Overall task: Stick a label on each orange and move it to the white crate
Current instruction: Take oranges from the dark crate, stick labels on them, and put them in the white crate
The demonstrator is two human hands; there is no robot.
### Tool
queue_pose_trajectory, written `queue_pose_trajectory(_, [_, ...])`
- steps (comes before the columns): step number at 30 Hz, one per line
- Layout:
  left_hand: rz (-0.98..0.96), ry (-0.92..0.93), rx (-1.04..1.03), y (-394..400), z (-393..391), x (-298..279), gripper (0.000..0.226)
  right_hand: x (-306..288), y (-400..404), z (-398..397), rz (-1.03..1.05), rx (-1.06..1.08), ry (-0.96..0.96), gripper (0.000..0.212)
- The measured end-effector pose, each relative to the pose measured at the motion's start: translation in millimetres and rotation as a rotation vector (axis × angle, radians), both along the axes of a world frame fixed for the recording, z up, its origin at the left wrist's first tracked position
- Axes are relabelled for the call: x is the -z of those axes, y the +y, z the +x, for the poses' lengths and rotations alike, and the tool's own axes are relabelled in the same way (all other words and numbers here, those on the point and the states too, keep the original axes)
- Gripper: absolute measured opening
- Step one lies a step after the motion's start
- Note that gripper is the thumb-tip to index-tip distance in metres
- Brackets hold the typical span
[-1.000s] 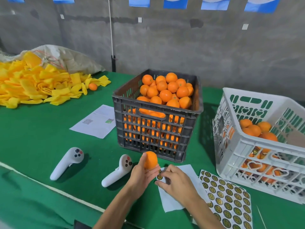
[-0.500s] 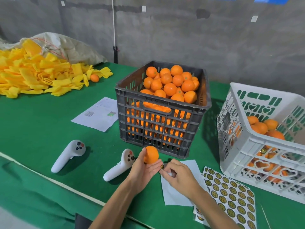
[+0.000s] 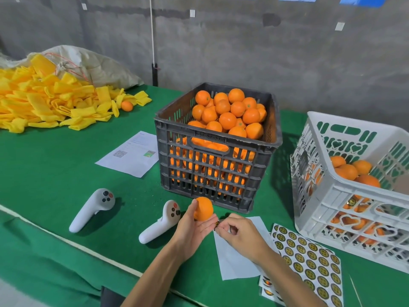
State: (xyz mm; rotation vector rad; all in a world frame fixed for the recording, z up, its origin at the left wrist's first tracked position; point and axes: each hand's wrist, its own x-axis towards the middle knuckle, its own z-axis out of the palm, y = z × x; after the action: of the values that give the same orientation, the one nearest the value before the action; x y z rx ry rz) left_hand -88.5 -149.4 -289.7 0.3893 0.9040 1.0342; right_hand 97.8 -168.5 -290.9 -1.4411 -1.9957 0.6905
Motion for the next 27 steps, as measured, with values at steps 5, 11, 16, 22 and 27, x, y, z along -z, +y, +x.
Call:
queue_pose_trajectory(5, [0.000, -0.002, 0.007, -2, -1, -3, 0.084, 9, -6, -3, 0.146, -0.007, -0.251, 0.019])
queue_pose_trajectory(11, [0.010, 0.048, 0.025, -4, 0, -6, 0.086, -6, -4, -15, 0.171, 0.407, 0.150, 0.025])
queue_pose_trajectory(16, [0.136, 0.102, 0.119, -14, 3, -17, 0.075, -23, -5, -47, 0.549, 0.340, -0.208, 0.007])
queue_pose_trajectory(22, [0.177, -0.002, 0.137, -20, 7, -44, 0.066, -22, -20, -51, 0.661, 0.281, -0.191, 0.036])
queue_pose_trajectory(27, [0.316, -0.127, 0.137, -32, 22, -78, 0.067, -55, -29, -44, 0.763, 0.224, -0.259, 0.065])
